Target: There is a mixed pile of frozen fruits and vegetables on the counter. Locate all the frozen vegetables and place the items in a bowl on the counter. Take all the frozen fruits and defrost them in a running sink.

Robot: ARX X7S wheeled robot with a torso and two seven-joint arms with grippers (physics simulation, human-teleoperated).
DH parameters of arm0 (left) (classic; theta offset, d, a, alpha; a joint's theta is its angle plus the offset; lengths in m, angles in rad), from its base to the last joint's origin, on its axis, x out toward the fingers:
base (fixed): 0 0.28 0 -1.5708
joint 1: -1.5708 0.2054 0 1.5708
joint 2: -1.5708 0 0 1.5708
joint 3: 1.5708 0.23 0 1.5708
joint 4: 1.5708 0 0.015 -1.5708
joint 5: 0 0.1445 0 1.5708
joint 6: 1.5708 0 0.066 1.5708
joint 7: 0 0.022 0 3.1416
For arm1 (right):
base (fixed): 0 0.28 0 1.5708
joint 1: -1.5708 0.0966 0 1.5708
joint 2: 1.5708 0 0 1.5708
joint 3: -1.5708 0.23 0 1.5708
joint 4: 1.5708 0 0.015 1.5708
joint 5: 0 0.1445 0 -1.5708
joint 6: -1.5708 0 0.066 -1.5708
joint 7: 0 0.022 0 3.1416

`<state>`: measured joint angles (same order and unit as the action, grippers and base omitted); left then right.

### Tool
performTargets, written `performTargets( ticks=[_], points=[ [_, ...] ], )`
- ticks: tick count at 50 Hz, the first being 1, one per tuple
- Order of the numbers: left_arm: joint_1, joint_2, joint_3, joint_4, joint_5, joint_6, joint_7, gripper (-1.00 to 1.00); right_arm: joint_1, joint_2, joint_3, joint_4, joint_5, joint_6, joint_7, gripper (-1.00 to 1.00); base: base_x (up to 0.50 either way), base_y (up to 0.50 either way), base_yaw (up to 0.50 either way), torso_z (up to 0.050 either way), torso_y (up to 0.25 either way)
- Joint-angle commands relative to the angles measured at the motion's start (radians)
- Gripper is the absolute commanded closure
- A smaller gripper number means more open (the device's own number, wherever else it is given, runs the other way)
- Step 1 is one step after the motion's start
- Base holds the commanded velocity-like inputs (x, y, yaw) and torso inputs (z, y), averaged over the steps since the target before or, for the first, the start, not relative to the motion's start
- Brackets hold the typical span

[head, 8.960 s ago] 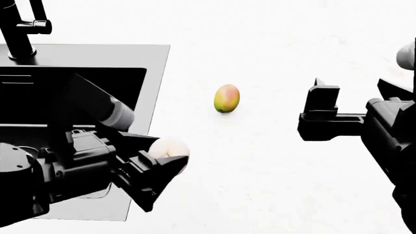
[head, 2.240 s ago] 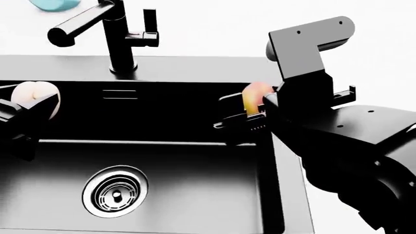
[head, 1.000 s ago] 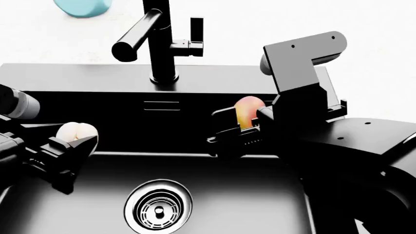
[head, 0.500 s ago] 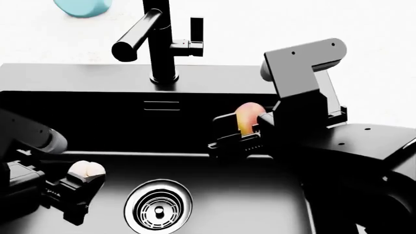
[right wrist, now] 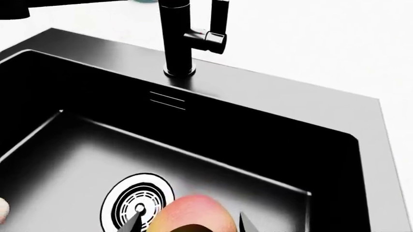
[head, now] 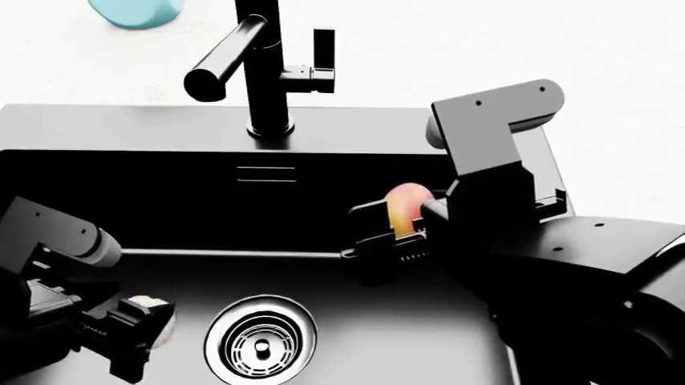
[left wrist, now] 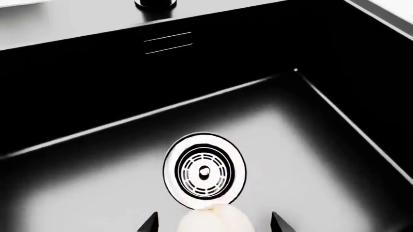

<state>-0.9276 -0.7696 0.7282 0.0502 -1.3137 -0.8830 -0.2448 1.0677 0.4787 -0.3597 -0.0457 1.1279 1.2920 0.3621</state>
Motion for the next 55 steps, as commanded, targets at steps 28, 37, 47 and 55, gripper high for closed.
performTargets(
  ticks=[28, 37, 47, 55],
  points=[
    [-0.051, -0.116, -0.152, 0.183, -0.166, 0.029, -0.156, -1.0, 0.041, -0.1, -0.177, 0.194, -0.1, -0.067, -0.164, 1.0, 0.0, 0.0, 0.0, 0.0, 0.0],
    [-0.063, -0.142, -0.18, 0.212, -0.205, 0.029, -0.182, -1.0, 0.046, -0.169, -0.257, 0.352, -0.164, -0.134, -0.253, 1.0, 0.0, 0.0, 0.0, 0.0, 0.0],
    [-0.151, -0.175, -0.224, 0.234, -0.292, -0.006, -0.221, -1.0, 0.051, -0.222, -0.329, 0.519, -0.237, -0.207, -0.328, 1.0, 0.0, 0.0, 0.0, 0.0, 0.0],
    [-0.138, -0.184, -0.237, 0.252, -0.308, 0.01, -0.247, -1.0, 0.086, -0.328, -0.378, 0.82, -0.324, -0.352, -0.426, 1.0, 0.0, 0.0, 0.0, 0.0, 0.0]
  ],
)
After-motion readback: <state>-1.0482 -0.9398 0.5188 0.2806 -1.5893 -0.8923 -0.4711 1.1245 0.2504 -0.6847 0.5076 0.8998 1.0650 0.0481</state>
